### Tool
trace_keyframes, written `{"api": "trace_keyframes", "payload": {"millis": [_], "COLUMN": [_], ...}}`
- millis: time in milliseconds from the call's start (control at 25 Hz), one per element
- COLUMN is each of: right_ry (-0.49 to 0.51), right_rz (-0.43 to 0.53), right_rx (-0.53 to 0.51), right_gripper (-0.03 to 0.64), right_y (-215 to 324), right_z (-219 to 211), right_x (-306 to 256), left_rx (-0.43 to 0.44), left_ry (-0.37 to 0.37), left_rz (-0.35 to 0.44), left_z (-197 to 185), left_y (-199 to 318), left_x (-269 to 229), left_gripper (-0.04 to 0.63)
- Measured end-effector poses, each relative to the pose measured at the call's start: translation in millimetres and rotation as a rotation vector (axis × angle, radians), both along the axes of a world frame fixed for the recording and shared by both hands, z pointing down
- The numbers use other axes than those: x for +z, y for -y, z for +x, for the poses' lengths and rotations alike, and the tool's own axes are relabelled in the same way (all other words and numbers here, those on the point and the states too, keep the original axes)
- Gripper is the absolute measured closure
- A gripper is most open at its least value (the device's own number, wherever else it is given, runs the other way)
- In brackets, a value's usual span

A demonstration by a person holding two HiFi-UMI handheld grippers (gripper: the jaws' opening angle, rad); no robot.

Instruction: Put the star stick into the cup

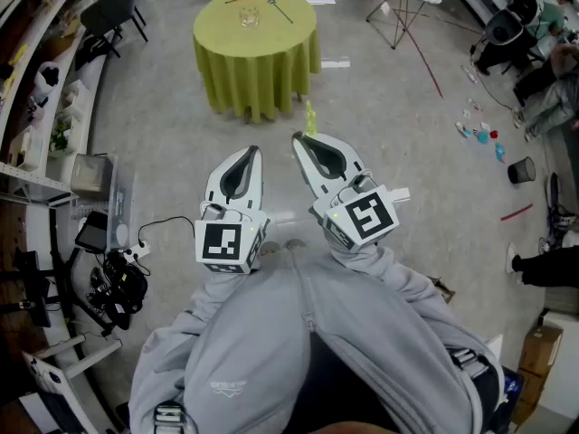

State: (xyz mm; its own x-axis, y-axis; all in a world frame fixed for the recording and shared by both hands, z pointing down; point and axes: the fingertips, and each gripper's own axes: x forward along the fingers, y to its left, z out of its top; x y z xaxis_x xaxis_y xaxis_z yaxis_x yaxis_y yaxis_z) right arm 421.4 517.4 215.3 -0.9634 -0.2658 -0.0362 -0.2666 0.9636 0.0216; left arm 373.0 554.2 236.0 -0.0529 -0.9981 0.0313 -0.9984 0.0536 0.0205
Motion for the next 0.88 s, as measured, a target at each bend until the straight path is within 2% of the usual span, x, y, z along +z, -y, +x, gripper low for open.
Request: {"api": "trace_keyframes", "payload": {"millis": [320, 880], "right_ry": [0.011, 0.037], "right_rz": [-0.01, -0.03], "right_rx": [0.016, -0.017], "right_gripper": [0.583, 0.583], "right_y": [39.5, 97.1], "right_z": [-11.7, 9.2], "right_x": [6.2, 16.1], "left_rx": [-0.002, -0.045], "left_ry": [0.026, 0.035], "left_rz": [-0.002, 0.004], "left_z": [-12.8, -4.4], "left_y": [38.1, 90.8], "left_x": [5.7, 12.1], "left_gripper": [0.578, 0.578]}}
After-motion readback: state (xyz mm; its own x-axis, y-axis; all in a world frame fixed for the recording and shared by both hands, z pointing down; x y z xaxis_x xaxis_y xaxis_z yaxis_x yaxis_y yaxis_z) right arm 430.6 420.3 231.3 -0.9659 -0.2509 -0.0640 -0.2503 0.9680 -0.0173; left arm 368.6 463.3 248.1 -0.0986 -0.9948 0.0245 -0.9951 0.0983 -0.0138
